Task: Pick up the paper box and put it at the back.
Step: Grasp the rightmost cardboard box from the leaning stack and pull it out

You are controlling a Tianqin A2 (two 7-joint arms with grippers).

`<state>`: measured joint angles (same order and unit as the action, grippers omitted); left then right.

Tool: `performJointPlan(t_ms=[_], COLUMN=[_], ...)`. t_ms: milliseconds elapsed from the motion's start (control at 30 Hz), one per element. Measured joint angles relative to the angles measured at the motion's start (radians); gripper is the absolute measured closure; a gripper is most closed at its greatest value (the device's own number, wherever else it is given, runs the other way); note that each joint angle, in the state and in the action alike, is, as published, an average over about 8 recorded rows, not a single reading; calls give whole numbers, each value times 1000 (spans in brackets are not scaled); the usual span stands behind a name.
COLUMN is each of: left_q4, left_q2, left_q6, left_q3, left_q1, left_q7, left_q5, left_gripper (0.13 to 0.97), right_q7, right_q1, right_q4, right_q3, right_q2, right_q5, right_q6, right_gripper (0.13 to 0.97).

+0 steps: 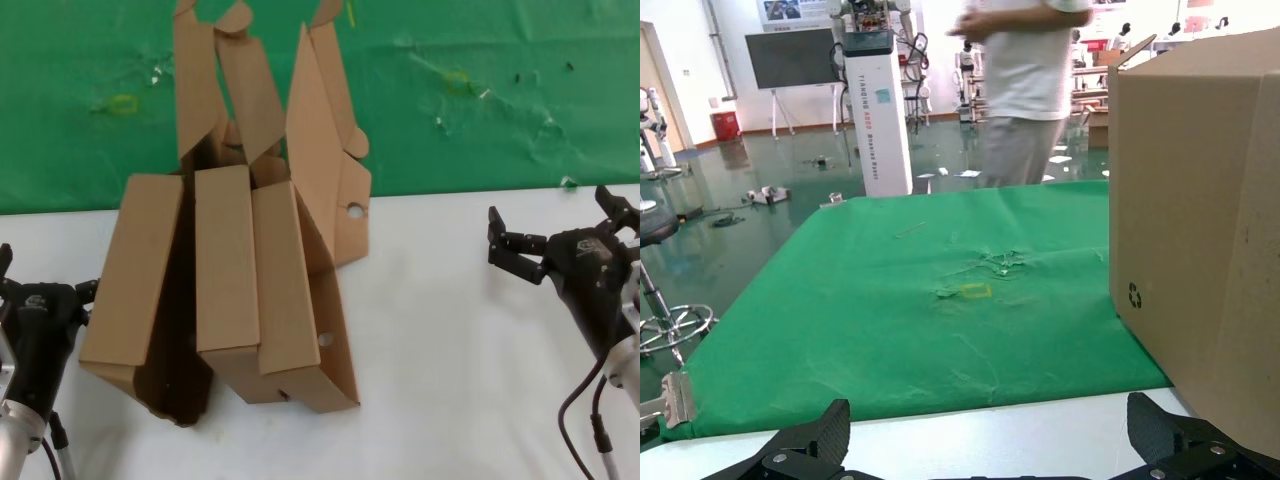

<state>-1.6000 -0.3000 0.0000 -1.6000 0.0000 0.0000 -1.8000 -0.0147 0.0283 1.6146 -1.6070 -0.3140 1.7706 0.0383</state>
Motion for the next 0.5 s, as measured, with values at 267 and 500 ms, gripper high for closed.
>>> performJointPlan(t_ms=[267, 500], left_q4=[0, 0], left_q2=[0, 0], left_q6=[0, 0], left_q3=[0, 0], left_q1=[0, 0], left_q7=[0, 0], left_q5=[0, 0], left_gripper=[132, 132], right_q7=[0, 0], right_q1=[0, 0], right_q4=[0, 0], right_q3=[0, 0], right_q2=[0, 0], right_q5=[0, 0], right_q6=[0, 0], right_gripper=[129, 129])
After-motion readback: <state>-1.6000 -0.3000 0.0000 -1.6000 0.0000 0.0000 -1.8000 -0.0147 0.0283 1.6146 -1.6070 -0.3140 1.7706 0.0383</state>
